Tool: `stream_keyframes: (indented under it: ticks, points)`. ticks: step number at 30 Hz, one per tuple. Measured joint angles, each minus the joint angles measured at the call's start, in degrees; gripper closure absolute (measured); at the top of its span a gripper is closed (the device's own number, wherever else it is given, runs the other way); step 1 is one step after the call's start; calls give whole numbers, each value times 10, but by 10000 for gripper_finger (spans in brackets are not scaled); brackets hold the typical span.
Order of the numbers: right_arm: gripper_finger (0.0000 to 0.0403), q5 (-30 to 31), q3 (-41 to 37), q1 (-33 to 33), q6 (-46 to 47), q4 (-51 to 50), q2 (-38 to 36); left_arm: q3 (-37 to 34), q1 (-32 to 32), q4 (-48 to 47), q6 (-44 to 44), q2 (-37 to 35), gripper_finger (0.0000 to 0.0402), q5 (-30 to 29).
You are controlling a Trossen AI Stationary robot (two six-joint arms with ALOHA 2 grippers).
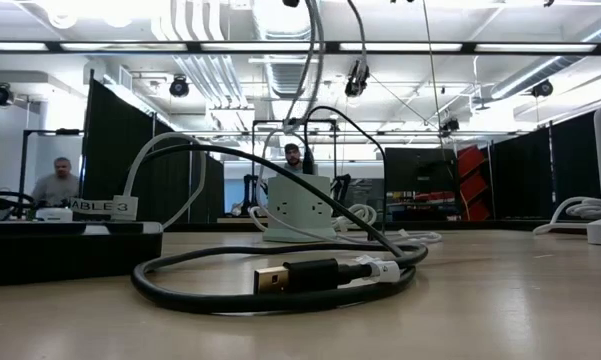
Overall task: Insert USB
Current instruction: Insert the purple charger adapter into the white outlet extension
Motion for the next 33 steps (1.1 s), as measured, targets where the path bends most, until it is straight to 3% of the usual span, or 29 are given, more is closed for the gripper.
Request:
stream_keyframes:
  ticks: [12,21,33]
  points:
    - [287,15,0,0,-9,2,0,-3,-2,3,-3,4,141,-9]
    - [287,17,0,0,6,-3,0,-4,-13,12,24,10,290,-17]
    - [287,13,1,2,12,-1,0,-4,-14,12,27,3,286,-27]
